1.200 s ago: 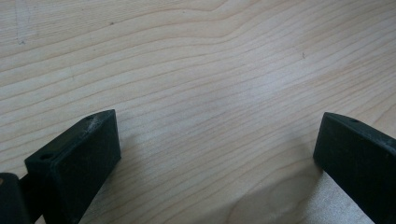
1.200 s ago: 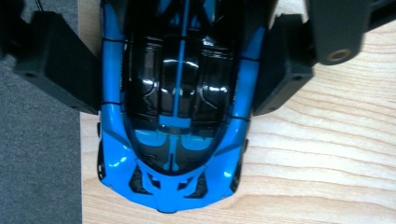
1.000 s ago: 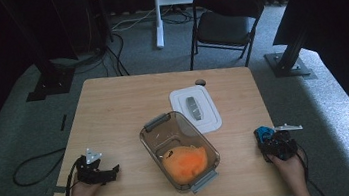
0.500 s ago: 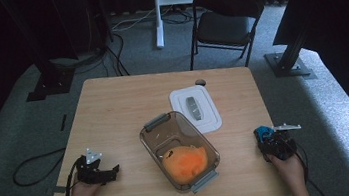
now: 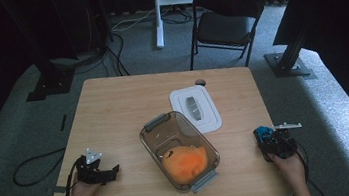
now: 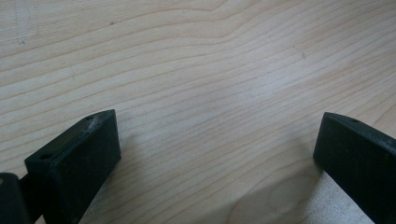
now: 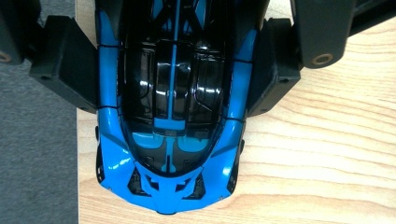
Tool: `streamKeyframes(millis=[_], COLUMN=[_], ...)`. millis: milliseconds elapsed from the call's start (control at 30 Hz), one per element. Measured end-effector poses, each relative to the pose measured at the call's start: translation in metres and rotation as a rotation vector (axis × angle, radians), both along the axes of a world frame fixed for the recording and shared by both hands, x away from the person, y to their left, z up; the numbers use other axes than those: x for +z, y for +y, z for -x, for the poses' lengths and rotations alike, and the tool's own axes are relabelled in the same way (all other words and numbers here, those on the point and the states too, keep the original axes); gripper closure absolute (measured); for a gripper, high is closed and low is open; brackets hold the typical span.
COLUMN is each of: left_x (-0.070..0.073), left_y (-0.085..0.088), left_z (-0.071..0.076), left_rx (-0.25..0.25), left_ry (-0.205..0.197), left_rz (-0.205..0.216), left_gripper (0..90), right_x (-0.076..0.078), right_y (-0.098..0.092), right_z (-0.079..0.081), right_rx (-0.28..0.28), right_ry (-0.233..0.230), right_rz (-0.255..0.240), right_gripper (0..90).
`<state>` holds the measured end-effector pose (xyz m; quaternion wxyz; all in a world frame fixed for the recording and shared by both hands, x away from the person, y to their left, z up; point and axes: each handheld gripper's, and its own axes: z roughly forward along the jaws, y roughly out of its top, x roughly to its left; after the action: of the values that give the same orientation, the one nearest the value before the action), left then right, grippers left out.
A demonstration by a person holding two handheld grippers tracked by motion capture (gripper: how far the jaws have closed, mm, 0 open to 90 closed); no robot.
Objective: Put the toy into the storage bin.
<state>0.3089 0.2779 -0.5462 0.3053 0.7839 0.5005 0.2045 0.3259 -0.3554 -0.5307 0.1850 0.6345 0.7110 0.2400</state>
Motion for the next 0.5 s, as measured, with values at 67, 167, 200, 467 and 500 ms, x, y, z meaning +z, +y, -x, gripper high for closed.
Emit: streamKeyframes(millis=[67,167,200,467,500], left_x=[0.0,0.0,0.0,0.0,0.0], left_y=[0.0,0.0,0.0,0.0,0.0], left_z=[0.0,0.0,0.0,0.0,0.0], left_rx=[0.0,0.0,0.0,0.001,0.002], left_ry=[0.0,0.0,0.0,0.0,-0.001], left_rz=[0.0,0.0,0.0,0.0,0.002], left_gripper=[1.0,1.0,1.0,1.0,1.0], right_x=[0.004,0.01,0.01,0.031,0.033], right_y=[-0.001,0.001,0.001,0.009,0.01], right_z=[-0.001,-0.002,-0.002,-0.005,-0.006], right_rx=[0.0,0.005,0.005,0.031,0.038], right_ry=[-0.01,-0.019,-0.019,-0.047,-0.04], right_rz=[-0.023,-0.029,-0.029,-0.041,-0.043], right_gripper=[24.6,24.6,24.6,24.7,24.7])
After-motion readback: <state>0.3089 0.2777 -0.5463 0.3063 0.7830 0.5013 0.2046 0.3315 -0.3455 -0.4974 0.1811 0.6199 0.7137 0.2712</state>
